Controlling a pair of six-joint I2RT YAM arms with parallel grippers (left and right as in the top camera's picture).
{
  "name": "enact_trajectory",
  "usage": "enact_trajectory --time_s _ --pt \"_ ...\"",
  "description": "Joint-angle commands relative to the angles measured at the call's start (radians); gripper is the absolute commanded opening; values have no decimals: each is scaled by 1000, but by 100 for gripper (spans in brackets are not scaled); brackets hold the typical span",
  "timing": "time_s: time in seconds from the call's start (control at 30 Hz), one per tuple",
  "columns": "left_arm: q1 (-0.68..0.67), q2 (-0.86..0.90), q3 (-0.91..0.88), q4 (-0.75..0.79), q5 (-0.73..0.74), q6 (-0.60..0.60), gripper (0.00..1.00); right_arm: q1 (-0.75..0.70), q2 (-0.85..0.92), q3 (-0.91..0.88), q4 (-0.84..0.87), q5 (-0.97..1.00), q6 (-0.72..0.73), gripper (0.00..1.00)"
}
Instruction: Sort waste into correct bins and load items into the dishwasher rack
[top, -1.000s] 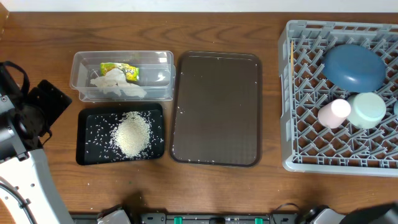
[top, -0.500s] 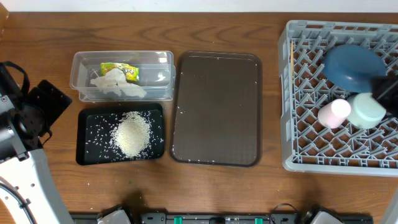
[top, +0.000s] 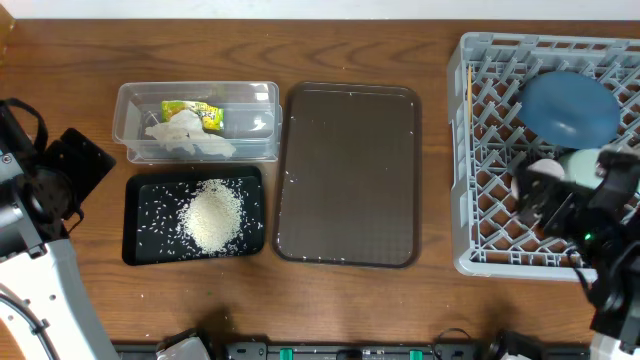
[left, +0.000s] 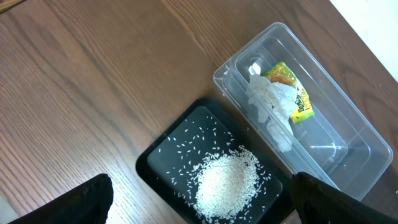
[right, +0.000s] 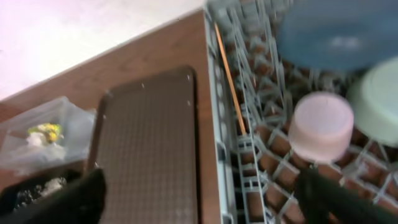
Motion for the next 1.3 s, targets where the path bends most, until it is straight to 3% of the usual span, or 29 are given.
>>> enact_trajectory --time_s 0.0,0.83,1.0,1.27 --pt "5 1 6 0 -9 2 93 10 -7 -48 -2 13 -13 99" --pt "5 1 6 0 -9 2 93 42 21 -87 -65 40 4 99" --pt "5 1 6 -1 -9 2 93 185 18 -113 -4 101 4 99" --pt "5 1 6 0 -9 2 93 546 -50 -270 259 331 -7 99"
